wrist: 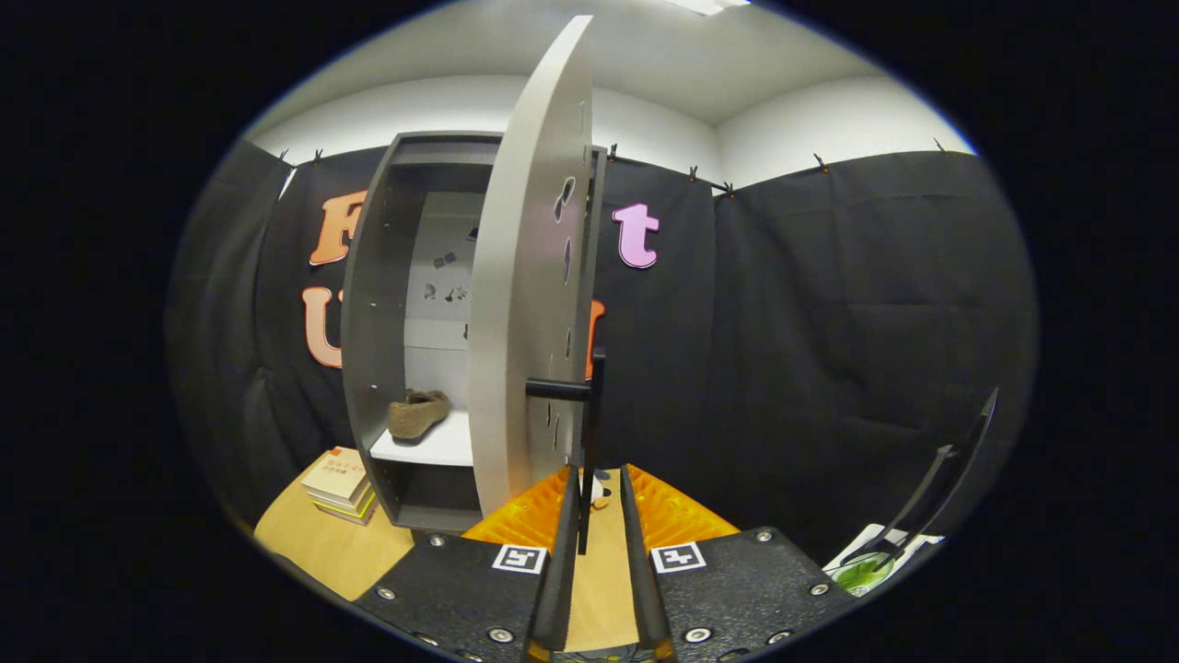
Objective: Open the shoe cabinet door, grab the shoes and put them into the shoe cabinet, then close the shoe cabinet door.
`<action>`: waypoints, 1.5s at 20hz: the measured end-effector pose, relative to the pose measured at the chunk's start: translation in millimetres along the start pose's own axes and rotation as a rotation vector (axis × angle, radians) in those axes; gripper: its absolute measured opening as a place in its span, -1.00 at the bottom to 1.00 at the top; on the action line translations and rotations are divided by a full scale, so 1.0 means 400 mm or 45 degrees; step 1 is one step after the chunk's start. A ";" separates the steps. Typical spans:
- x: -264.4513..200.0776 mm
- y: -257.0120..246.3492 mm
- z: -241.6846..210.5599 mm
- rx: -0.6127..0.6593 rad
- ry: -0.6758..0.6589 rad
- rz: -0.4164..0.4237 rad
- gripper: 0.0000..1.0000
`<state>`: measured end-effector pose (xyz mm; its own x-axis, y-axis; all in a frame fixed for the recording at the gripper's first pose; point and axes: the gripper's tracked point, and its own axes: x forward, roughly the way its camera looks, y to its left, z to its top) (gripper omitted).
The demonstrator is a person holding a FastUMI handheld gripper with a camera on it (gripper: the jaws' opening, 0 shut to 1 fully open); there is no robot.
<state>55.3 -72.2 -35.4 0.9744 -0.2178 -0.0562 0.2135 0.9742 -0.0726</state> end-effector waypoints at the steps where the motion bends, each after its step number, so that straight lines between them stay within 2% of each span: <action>1: 0.001 -0.005 -0.002 0.010 0.003 -0.006 -0.46; 5: -0.024 -0.074 0.000 0.044 0.001 -0.027 -0.45; 17: -0.035 -0.123 -0.015 0.040 0.012 -0.102 -0.57; 23: -0.043 -0.169 -0.029 0.023 0.028 -0.169 -0.57; 30: -0.041 -0.158 -0.046 0.064 0.062 -0.115 -0.58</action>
<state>24.4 -131.2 -48.3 0.9468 -0.3059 -0.1000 0.3045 0.9521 -0.0295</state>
